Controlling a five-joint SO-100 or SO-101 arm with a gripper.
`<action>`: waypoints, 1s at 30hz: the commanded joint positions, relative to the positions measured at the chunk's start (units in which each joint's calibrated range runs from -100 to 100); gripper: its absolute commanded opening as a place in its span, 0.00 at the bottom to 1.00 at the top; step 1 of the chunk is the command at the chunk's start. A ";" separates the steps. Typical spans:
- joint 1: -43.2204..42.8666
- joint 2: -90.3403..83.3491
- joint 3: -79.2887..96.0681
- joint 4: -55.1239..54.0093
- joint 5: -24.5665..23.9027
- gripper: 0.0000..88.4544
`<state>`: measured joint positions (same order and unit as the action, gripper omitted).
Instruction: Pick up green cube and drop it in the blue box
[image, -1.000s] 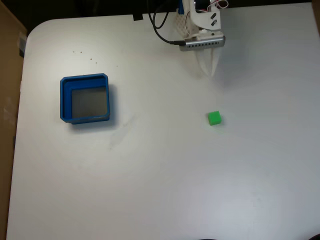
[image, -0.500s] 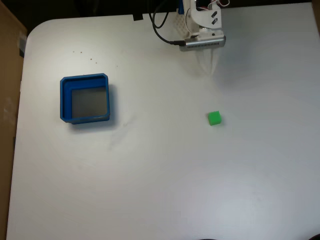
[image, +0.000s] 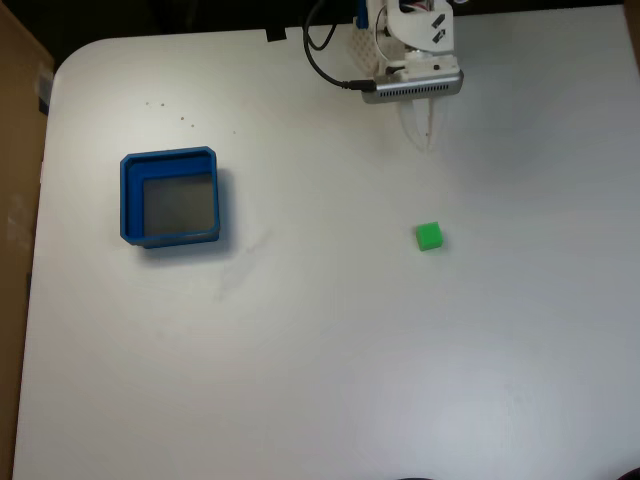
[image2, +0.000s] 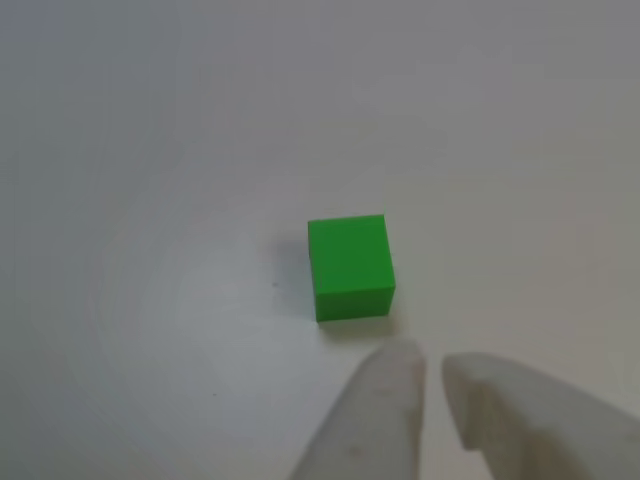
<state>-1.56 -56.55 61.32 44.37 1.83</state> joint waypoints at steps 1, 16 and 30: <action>0.19 6.37 -9.38 -0.57 -0.05 0.02; 0.19 21.49 -20.86 -0.40 -0.05 0.02; -3.85 26.51 -24.74 -0.40 -0.10 0.04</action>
<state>-4.77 -29.92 40.64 44.37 1.93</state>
